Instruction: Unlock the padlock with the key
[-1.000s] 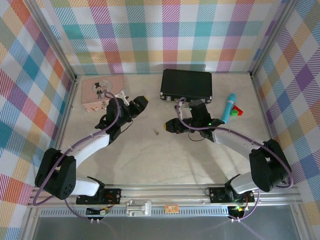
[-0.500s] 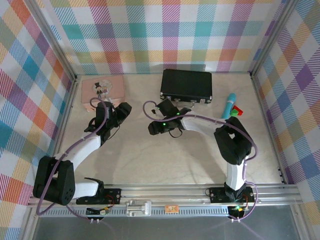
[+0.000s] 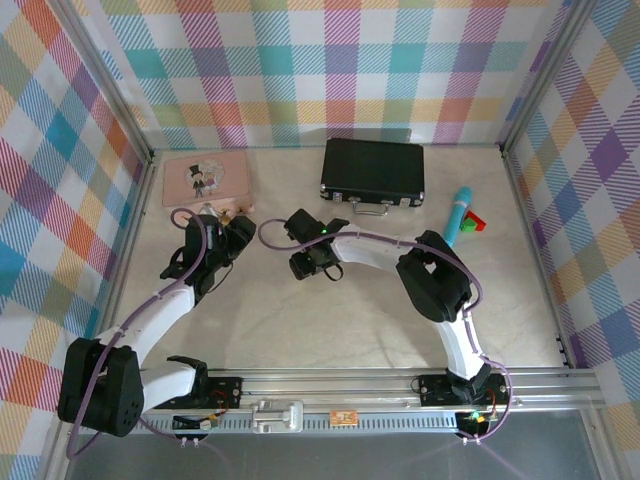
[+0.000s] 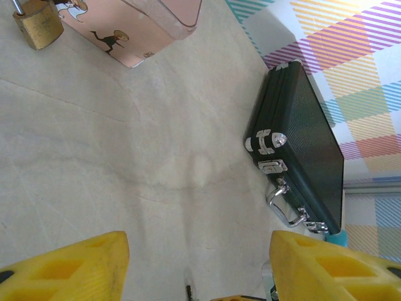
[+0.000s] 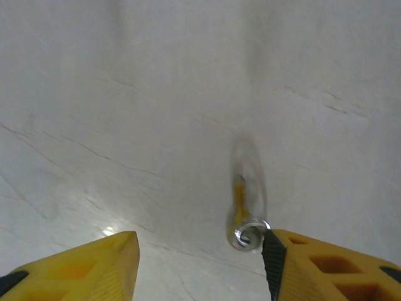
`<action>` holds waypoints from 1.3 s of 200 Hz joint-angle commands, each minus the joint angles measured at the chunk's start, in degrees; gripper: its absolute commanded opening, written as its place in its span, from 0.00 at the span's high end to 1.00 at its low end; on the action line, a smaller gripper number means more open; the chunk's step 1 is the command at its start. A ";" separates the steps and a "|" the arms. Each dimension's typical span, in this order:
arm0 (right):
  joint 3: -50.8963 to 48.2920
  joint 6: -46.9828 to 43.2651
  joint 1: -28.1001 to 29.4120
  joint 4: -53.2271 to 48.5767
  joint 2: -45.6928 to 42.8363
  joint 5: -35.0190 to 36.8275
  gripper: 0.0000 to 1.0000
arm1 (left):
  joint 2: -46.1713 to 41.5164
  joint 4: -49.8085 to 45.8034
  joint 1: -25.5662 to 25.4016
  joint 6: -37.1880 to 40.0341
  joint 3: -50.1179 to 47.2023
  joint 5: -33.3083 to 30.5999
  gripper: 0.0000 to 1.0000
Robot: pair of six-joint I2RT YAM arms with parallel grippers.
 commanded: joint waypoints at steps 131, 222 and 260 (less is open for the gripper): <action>-2.81 3.70 -1.21 1.75 3.68 2.31 0.97 | -1.53 2.47 0.82 -2.93 -2.28 2.92 0.39; -17.13 1.94 -10.18 16.59 -9.94 -17.33 1.00 | 0.46 8.44 -6.34 -10.94 -3.21 4.41 0.40; -20.72 4.12 -12.14 19.95 -14.03 -22.73 1.00 | 8.33 14.05 -12.47 -18.12 -1.10 3.08 0.40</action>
